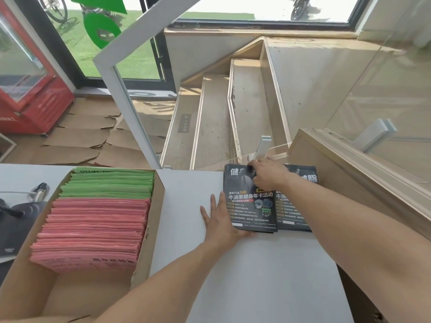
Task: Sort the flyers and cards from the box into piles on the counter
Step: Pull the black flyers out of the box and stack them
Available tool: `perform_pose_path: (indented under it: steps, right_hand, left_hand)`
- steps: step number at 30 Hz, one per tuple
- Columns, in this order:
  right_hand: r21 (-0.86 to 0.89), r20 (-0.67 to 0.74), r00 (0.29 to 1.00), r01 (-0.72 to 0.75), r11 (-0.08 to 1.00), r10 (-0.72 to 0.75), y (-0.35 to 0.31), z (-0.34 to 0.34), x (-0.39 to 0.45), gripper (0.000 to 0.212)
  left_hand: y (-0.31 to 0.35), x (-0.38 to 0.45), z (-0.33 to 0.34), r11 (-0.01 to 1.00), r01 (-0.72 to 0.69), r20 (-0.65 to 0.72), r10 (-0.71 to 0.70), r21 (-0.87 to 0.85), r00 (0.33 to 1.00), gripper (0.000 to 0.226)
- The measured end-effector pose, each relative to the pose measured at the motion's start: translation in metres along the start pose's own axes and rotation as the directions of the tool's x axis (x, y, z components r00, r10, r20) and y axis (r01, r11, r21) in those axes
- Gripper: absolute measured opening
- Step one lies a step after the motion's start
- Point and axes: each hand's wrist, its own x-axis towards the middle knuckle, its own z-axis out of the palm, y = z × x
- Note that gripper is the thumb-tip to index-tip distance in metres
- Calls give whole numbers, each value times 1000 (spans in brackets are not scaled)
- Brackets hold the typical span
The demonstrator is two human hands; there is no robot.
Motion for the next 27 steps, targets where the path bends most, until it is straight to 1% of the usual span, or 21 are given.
perform_pose_path:
  steps: [2,4,6,9,11,13,15,16,18,21,23,25,27]
  right_hand:
    - [-18,8,1000,9,1000,-9,0,1,0,54]
    - [0,4,1000,3,1000,-3,1,3,-1,53]
    - [25,-3,1000,-4,1000,4,1,4,-1,54]
    - [39,-5,1000,-19,999,19,0,4,-2,55]
    - [34,-8,1000,-21,999,21,0,4,-2,58]
    - [47,-29,1000,-8,999,9,3,6,-3,61]
    - [94,-83,997,2,996,6,11,10,-5,59]
    - [116,-115,993,-13,993,27,18,12,-6,58]
    - [133,-153,982,-88,987,109,32,17,-7,56]
    - [133,-94,976,-182,974,196,49,23,-10,61]
    - [145,-55,979,-184,972,194,55,25,-11,64]
    - [144,-60,982,-172,975,182,57,26,-10,65]
    - [139,-65,983,-164,977,174,57,25,-10,65]
  left_hand:
    - [0,-1,0,1000,-5,-2,5,0,1000,141]
    - [2,-1,-1,1000,-4,-1,4,-2,1000,142]
    - [4,-3,-2,1000,3,-7,-3,-9,1000,148]
    - [6,-6,-3,998,-2,-40,-1,-70,999,162]
    - [8,-8,-5,998,-8,-52,4,-63,999,163]
    - [12,-10,-8,999,-12,-53,10,-33,999,161]
    - [12,-12,-10,999,-34,-50,34,12,998,159]
    - [12,-13,-10,997,-54,-55,57,49,997,158]
    - [11,-13,-11,988,-107,-62,114,108,991,155]
    - [16,-10,-11,972,-189,-31,196,140,980,148]
    - [22,-8,-10,971,-218,-3,219,102,976,141]
    - [25,-6,-8,973,-223,5,224,52,975,137]
    - [27,-5,-5,977,-207,9,207,45,978,134]
